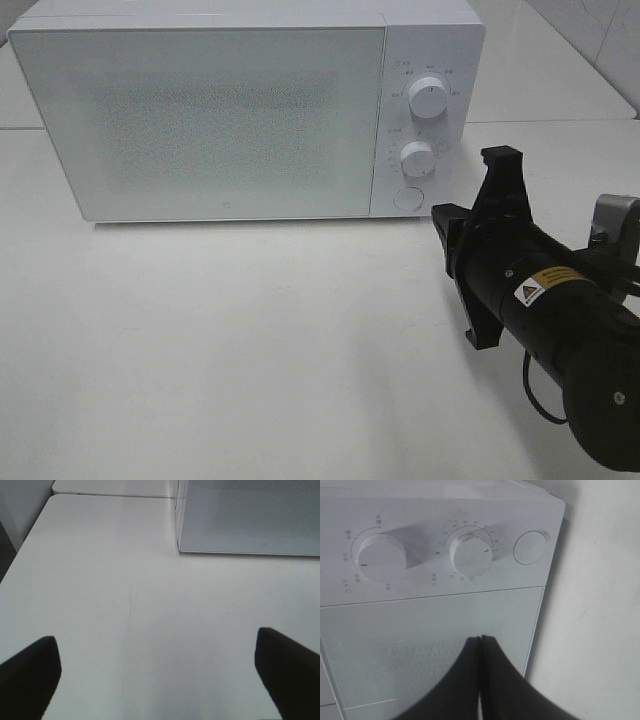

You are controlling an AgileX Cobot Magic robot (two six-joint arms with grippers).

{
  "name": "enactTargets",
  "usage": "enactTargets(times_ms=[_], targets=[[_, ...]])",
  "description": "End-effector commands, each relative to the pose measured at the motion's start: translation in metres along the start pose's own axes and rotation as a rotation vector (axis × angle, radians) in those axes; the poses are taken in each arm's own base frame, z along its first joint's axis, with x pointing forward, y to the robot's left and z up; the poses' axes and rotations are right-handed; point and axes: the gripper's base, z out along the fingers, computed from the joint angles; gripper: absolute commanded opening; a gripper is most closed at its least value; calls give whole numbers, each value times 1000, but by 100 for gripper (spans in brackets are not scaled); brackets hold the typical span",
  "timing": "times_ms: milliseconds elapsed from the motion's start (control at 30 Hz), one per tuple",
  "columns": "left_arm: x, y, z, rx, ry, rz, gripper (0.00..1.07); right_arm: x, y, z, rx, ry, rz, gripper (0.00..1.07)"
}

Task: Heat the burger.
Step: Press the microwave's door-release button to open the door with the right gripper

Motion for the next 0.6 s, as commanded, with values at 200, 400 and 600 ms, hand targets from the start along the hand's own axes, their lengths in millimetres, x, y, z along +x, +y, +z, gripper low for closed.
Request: enactTargets(times_ms=[200,400,600], targets=[[1,0,-3,-3,-23,2,98,10,-5,14,22,-23,12,0],[1,0,-3,-3,-23,2,98,18,-8,24,26,-32,19,0],[1,0,-3,-3,-23,2,98,29,-14,38,35,-36,18,0]])
